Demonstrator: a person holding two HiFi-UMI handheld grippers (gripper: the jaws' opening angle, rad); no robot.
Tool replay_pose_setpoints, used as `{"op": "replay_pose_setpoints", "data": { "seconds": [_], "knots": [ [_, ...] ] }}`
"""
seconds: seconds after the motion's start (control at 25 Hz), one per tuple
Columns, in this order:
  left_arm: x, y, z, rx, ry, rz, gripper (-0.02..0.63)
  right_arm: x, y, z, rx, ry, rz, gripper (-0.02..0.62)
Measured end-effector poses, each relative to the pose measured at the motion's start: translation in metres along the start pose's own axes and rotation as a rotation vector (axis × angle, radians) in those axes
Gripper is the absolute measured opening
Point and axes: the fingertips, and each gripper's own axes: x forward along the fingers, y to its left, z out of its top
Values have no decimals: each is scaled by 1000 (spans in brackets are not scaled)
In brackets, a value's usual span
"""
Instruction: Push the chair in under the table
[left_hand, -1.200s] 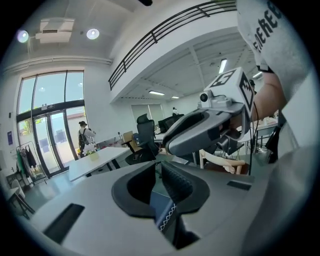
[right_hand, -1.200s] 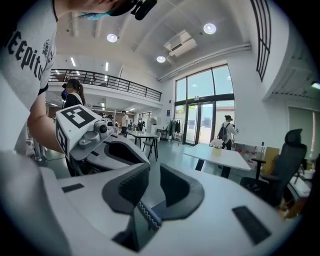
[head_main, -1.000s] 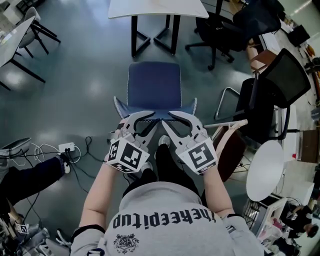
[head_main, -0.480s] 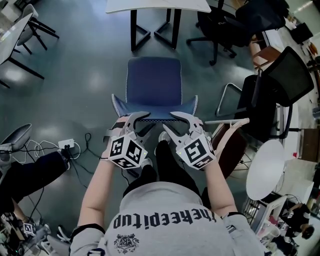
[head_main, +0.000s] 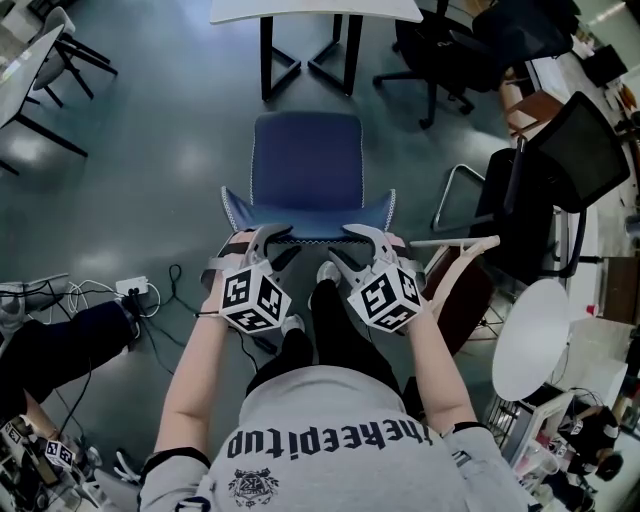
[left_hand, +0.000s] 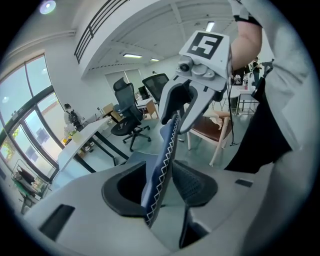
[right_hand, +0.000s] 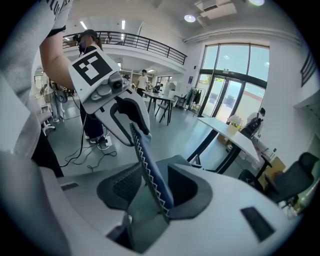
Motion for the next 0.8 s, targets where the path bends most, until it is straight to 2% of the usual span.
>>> {"op": "replay_pose_setpoints", "data": {
  "seconds": [0.48, 0.8],
  "knots": [
    [12, 3, -6, -54, 47, 1, 161, 14, -4, -17, -45, 62, -3, 156],
    [16, 4, -2, 12, 51, 17, 133, 14, -10, -19, -52, 75, -31, 137]
  ]
}}
